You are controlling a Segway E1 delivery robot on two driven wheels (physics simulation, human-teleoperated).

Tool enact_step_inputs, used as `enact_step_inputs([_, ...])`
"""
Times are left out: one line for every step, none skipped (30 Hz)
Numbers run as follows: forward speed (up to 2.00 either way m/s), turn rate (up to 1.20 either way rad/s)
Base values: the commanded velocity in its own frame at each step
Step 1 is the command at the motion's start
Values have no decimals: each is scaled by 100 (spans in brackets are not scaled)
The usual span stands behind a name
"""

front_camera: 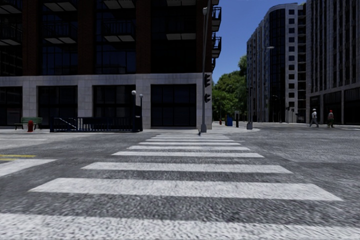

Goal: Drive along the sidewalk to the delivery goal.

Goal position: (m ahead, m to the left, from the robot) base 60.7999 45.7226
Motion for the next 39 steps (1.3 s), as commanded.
enact_step_inputs([200, 0])
enact_step_inputs([200, 0])
enact_step_inputs([200, 0])
enact_step_inputs([200, 0])
enact_step_inputs([200, 0])
enact_step_inputs([200, 0])
enact_step_inputs([200, 0])
enact_step_inputs([200, 0])
enact_step_inputs([200, 0])
enact_step_inputs([200, 0])
enact_step_inputs([200, 0])
enact_step_inputs([200, 0])
enact_step_inputs([200, 0])
enact_step_inputs([200, 0])
enact_step_inputs([200, 0])
enact_step_inputs([200, 0])
enact_step_inputs([200, 0])
enact_step_inputs([200, 0])
enact_step_inputs([200, 0])
enact_step_inputs([200, 0])
enact_step_inputs([200, 0])
enact_step_inputs([200, 0])
enact_step_inputs([200, 0])
enact_step_inputs([200, 0])
enact_step_inputs([200, 0])
enact_step_inputs([200, 0])
enact_step_inputs([200, 0])
enact_step_inputs([200, -10])
enact_step_inputs([200, -10])
enact_step_inputs([200, -19])
enact_step_inputs([200, -22])
enact_step_inputs([200, -22])
enact_step_inputs([200, -22])
enact_step_inputs([200, -23])
enact_step_inputs([200, -23])
enact_step_inputs([200, -23])
enact_step_inputs([200, -11])
enact_step_inputs([200, 0])
enact_step_inputs([200, 0])
